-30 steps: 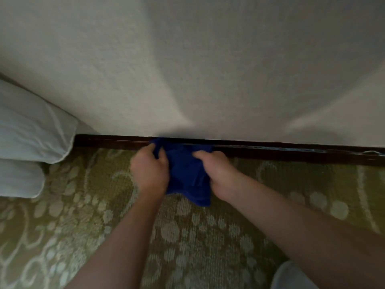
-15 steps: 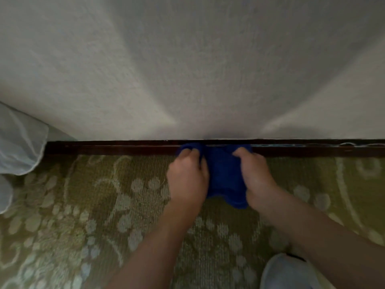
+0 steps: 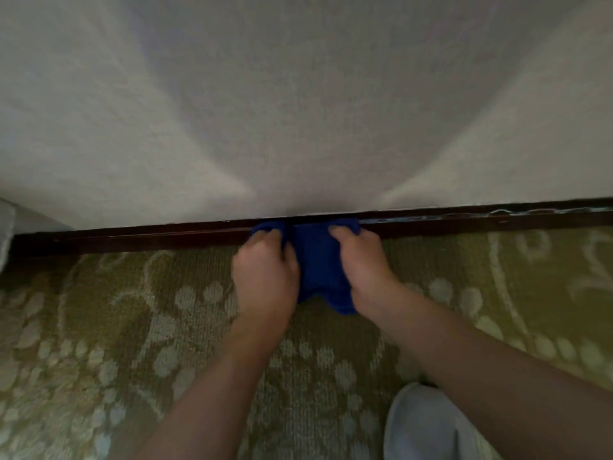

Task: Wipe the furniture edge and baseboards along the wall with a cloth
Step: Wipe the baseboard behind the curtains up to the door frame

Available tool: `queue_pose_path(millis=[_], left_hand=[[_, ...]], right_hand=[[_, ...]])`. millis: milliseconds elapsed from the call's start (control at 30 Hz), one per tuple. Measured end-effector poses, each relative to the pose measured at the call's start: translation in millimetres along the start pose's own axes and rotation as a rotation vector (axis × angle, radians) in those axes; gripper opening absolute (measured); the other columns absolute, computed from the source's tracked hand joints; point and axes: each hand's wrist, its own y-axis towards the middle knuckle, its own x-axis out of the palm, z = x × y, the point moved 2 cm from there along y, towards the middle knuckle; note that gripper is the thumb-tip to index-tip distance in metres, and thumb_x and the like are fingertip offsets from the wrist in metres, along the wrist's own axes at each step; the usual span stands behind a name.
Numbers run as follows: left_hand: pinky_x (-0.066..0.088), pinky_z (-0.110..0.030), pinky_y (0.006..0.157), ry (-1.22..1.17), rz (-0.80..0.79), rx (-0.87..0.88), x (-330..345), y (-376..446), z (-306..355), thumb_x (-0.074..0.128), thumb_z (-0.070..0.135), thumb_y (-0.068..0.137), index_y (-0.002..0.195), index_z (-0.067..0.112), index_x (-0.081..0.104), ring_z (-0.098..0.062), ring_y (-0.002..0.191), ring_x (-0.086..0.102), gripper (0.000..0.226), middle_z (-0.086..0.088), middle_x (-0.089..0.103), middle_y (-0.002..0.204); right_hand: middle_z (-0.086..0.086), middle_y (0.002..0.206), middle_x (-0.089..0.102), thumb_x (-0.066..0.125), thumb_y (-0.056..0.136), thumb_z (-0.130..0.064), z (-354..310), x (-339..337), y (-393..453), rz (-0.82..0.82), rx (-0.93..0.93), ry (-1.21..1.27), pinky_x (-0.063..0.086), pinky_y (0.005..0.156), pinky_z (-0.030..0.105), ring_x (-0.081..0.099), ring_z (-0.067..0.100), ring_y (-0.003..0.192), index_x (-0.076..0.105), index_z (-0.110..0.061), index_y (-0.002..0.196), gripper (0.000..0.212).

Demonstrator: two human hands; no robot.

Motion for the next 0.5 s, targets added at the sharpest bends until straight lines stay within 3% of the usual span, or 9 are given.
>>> queue_pose_path(millis=[67,200,267,367,500], left_hand=[[0.039,-0.034,0.048,-0.048,-0.018,0.089,10.0,-5.3,23.8,0.065,0.006,0.077,0.069,0.003,0.061,-0.037,0.058,0.060,0.009,-0.018,0.062,0.069],[0.040,-0.035,0.057,-0.043,-0.025,0.095,8.9,-2.8,20.3,0.059,0.014,0.086,0.093,0.010,0.070,-0.037,0.077,0.063,0.015,-0.014,0.068,0.089],[0.043,-0.035,0.058,-0.011,0.021,0.036,-0.7,-2.1,-3.7,0.059,0.014,0.084,0.097,0.013,0.071,-0.037,0.076,0.063,0.018,-0.013,0.068,0.089],[0.040,-0.034,0.055,0.013,0.096,-0.073,-9.1,-4.1,-28.4,0.061,0.007,0.081,0.088,0.005,0.069,-0.038,0.069,0.061,0.010,-0.017,0.065,0.082],[0.029,-0.029,0.055,-0.046,0.104,-0.066,0.3,-3.0,-10.1,0.063,0.003,0.079,0.069,0.000,0.059,-0.036,0.059,0.058,0.011,-0.019,0.061,0.070]], right_hand=[[0.015,0.094,0.071,0.055,0.093,-0.012,-6.2,-27.8,-0.5,0.074,-0.063,0.070,0.056,0.066,0.036,0.068,0.029,0.082,0.065,-0.011,0.087,0.013],[0.009,0.087,0.066,0.050,0.097,-0.013,-4.2,-28.4,1.3,0.085,-0.052,0.129,0.052,0.048,0.020,0.064,0.020,0.074,0.061,-0.005,0.100,0.014],[0.015,0.097,0.068,0.052,0.095,-0.012,5.4,-6.1,4.3,0.048,-0.001,0.091,0.057,0.058,0.024,0.066,0.026,0.080,0.061,-0.002,0.106,0.017],[0.021,0.114,0.067,0.058,0.093,-0.015,15.0,25.6,6.3,-0.069,0.120,0.010,0.057,0.084,0.045,0.066,0.035,0.100,0.060,0.000,0.117,0.029],[0.019,0.112,0.066,0.058,0.092,-0.018,7.0,12.5,7.4,-0.034,0.116,-0.004,0.056,0.087,0.050,0.065,0.036,0.102,0.060,-0.003,0.115,0.027]])
